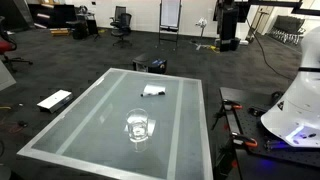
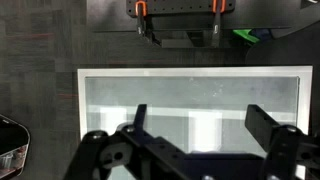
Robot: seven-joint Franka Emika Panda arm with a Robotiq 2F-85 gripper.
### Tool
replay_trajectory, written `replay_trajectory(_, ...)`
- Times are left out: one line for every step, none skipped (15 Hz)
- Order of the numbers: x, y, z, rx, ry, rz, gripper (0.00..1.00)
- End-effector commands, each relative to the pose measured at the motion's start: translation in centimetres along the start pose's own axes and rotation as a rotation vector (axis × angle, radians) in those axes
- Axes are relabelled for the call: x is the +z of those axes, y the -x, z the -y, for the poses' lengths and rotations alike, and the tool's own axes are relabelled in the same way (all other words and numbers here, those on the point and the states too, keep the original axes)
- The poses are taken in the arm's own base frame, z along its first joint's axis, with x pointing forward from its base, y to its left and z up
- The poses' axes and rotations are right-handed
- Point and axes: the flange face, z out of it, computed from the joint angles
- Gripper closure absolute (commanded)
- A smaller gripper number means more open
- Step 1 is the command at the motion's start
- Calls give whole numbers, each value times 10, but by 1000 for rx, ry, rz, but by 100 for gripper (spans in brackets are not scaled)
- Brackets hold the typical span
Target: Put the marker in the cup
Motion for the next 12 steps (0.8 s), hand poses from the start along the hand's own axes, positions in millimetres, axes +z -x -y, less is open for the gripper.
replay_trajectory(-1,0,0,0,0,0,0)
replay_trajectory(-1,0,0,0,0,0,0)
replay_trajectory(-1,0,0,0,0,0,0)
replay_trajectory(-1,0,0,0,0,0,0)
replay_trajectory(-1,0,0,0,0,0,0)
replay_trajectory(-1,0,0,0,0,0,0)
replay_trajectory(-1,-1,-1,4,4,-8,0)
replay_trajectory(0,-3,-3,18,14,-25,0)
replay_trajectory(0,-5,-6,25,18,-41,0)
replay_trajectory(0,-8,-10,29,22,-59,0)
replay_trajectory(0,-11,-15,30,27,-79,0)
replay_trajectory(2,-15,-21,32,39,-107,0)
